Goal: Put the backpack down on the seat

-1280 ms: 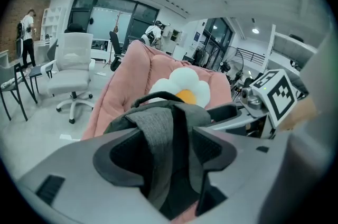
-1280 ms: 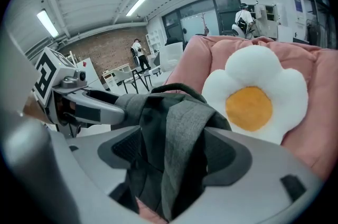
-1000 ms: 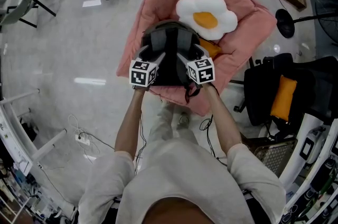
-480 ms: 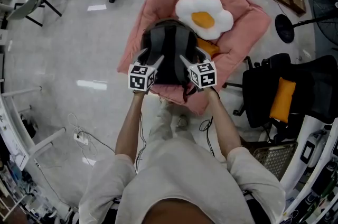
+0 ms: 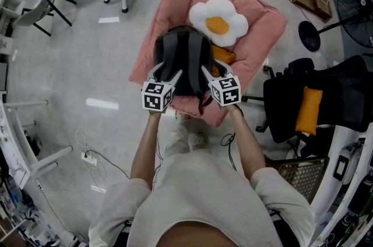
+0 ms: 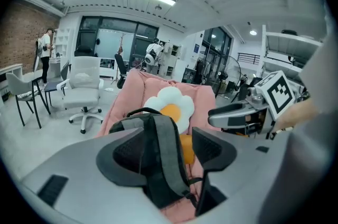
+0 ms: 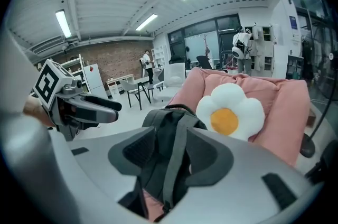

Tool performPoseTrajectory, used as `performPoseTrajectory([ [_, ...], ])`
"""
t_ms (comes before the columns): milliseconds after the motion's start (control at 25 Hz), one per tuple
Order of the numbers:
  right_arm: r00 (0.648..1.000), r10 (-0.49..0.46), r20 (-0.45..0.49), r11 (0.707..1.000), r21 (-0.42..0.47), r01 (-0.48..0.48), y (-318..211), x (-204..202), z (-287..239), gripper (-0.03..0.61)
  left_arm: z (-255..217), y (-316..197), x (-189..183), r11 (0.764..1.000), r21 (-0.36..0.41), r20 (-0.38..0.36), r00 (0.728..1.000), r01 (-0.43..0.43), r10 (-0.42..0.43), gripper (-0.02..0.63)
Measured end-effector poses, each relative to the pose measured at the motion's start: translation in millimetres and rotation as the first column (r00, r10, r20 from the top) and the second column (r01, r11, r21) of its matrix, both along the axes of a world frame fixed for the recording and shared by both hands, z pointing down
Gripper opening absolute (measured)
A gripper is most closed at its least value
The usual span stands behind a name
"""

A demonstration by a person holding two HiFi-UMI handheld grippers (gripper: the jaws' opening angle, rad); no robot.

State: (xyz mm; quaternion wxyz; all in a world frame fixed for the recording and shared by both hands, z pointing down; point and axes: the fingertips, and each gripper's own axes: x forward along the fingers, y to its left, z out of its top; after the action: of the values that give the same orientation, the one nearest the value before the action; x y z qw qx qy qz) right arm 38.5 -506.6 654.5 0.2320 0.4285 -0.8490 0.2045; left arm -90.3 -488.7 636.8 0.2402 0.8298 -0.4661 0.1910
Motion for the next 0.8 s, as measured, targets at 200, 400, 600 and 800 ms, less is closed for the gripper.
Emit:
performPoseTrajectory([
  [200, 1.0, 0.003, 0.004, 0.999, 0.032, -0.003, 21.9, 6.7, -22.2, 0.161, -21.3, 22.1, 7.9, 1.0, 0.028, -0.015, 1.0, 0.0, 0.001, 0.279],
  [400, 1.0, 0.009, 0.02, 0.998, 0.067, -0.01, 40.9, 12.0, -45.8, 0.136, -39.9, 46.4, 16.3, 0.999, 0.053, -0.015, 1.0, -0.014, 0.014, 0.278],
  [600, 1.0, 0.002, 0.013, 0.994, 0.108, -0.003, 62.9, 17.7, -65.8, 0.114, -58.8, 68.7, 17.3, 0.996, 0.085, -0.016, 1.0, -0.004, 0.006, 0.238],
  [800, 1.0, -0.018, -0.006, 0.988, 0.152, 0.018, 90.8, 24.4, -85.4, 0.09, -75.7, 92.5, 18.4, 0.994, 0.113, -0.011, 1.0, 0.001, 0.001, 0.193],
])
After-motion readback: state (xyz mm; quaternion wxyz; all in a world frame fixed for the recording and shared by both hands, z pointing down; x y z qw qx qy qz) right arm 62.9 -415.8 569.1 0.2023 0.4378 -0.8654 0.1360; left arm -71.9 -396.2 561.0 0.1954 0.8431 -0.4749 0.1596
